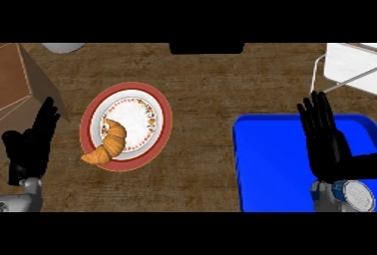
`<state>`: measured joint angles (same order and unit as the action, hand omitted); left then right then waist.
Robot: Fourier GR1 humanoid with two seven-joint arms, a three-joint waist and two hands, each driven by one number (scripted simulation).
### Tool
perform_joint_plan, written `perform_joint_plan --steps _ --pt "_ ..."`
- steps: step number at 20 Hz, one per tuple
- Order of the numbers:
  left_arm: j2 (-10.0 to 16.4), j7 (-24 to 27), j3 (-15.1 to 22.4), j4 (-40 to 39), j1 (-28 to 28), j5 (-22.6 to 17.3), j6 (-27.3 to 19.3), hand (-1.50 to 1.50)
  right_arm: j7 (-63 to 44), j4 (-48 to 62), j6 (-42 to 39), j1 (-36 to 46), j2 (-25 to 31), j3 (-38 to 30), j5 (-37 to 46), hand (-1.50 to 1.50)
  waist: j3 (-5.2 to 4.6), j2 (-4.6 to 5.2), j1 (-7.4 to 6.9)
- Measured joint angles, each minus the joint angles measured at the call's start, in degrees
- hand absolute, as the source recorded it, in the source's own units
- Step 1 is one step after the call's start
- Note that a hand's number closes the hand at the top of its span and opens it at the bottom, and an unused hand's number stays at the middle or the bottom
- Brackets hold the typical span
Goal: Pick the bell pepper from the tray and place it in the tiered shelf
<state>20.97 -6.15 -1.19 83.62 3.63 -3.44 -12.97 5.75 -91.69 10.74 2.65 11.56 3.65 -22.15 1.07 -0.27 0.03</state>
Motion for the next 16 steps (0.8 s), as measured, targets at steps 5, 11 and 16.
perform_joint_plan --steps 5,11,16 --pt "-1.1 1.6 2.8 1.4 1.6 0.9 1.7 0.0 -2.5 -0.5 5.8 -1.6 6.0 -7.4 4.2 -1.5 -0.86 0.13 1.65" --pt "-3.0 2.8 5.5 2.6 2.2 0.7 3.1 0.0 -1.9 2.1 15.3 -5.4 8.2 -17.4 7.5 1.5 -1.38 0.76 5.91" --pt "-5.0 3.8 8.6 3.0 2.7 1.0 4.5 0.0 4.2 6.0 30.8 -9.6 5.4 -24.9 16.0 -1.5 -1.17 0.65 3.92"
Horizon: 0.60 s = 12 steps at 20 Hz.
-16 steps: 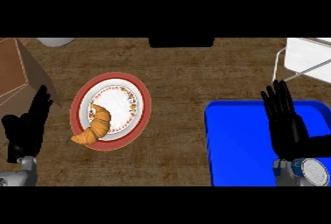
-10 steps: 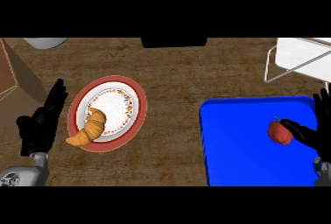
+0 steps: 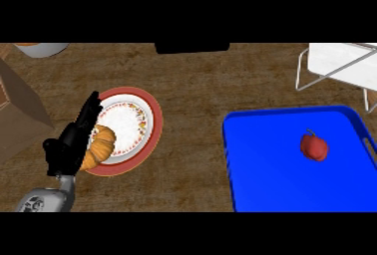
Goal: Pick the bell pepper from the tray and place it in the tiered shelf
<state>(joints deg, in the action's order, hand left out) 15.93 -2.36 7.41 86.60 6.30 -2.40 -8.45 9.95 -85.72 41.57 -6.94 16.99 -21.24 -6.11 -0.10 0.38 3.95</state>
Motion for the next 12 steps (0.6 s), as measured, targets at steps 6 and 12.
perform_joint_plan --steps 6,12 --pt "-1.9 0.5 1.4 -2.3 2.1 0.8 1.2 0.0 12.1 -5.9 -1.2 -6.9 -7.7 -4.9 -3.2 -1.5 0.11 -0.41 -2.03" --pt "-3.7 0.8 2.3 -4.0 3.9 1.8 1.3 0.0 -0.3 -14.2 -4.5 -14.3 -2.5 2.2 5.5 -1.5 -0.01 -0.3 -3.24"
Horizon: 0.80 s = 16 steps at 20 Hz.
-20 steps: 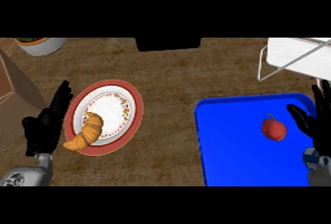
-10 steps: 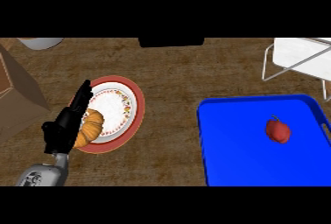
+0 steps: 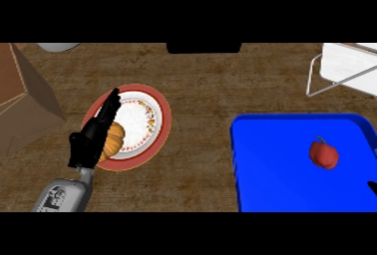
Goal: Pick the bell pepper from the tray and place it in the tiered shelf
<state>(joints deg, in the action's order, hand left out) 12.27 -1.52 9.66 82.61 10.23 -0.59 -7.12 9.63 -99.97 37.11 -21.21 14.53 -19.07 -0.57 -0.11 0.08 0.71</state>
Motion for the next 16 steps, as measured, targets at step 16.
perform_joint_plan --steps 16 --pt "-0.8 0.7 0.1 -1.8 1.9 1.1 1.1 0.0 -54.5 -21.1 -19.4 -3.3 19.3 12.0 27.2 -1.5 -0.25 0.43 -1.95"
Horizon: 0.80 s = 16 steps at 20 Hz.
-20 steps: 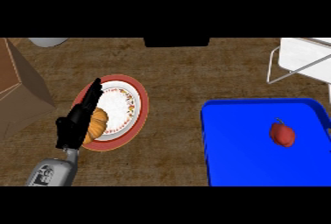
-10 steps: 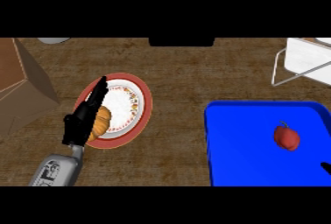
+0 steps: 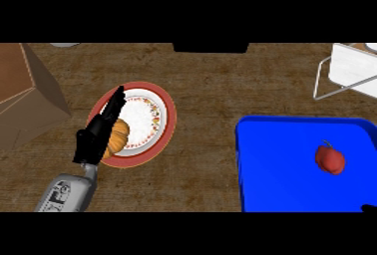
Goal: Pick the bell pepper from the tray and place it in the tiered shelf
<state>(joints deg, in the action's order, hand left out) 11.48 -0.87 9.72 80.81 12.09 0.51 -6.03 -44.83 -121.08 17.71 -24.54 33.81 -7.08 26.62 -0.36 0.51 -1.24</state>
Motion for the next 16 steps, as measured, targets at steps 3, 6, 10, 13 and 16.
perform_joint_plan --steps 3,6,10,13,16 --pt "-0.2 0.2 0.0 -0.2 0.2 0.0 0.5 0.0 -9.5 -2.5 -5.4 3.8 1.5 2.9 3.9 -1.5 0.08 -0.08 -0.13" --pt "-0.5 0.0 -0.3 -0.5 0.4 0.2 0.4 0.0 -15.5 -4.2 -9.4 9.3 0.8 6.8 7.7 -1.5 0.15 -0.17 -0.09" --pt "-0.9 -0.4 -0.5 -0.2 0.3 0.6 0.4 0.0 -18.4 -3.4 -12.4 15.3 -1.8 10.3 12.2 -1.5 0.21 -0.3 0.19" --pt "-1.3 0.1 -0.6 -0.4 -0.1 1.0 0.2 0.0 -19.6 -2.4 -14.2 19.1 -4.5 12.3 15.9 -1.5 0.26 -0.34 0.38" --pt "-1.0 -0.5 -1.2 0.4 -0.2 0.7 0.7 0.0 -19.8 -1.2 -15.5 20.7 -6.9 13.5 19.4 -1.5 0.26 -0.43 0.59"
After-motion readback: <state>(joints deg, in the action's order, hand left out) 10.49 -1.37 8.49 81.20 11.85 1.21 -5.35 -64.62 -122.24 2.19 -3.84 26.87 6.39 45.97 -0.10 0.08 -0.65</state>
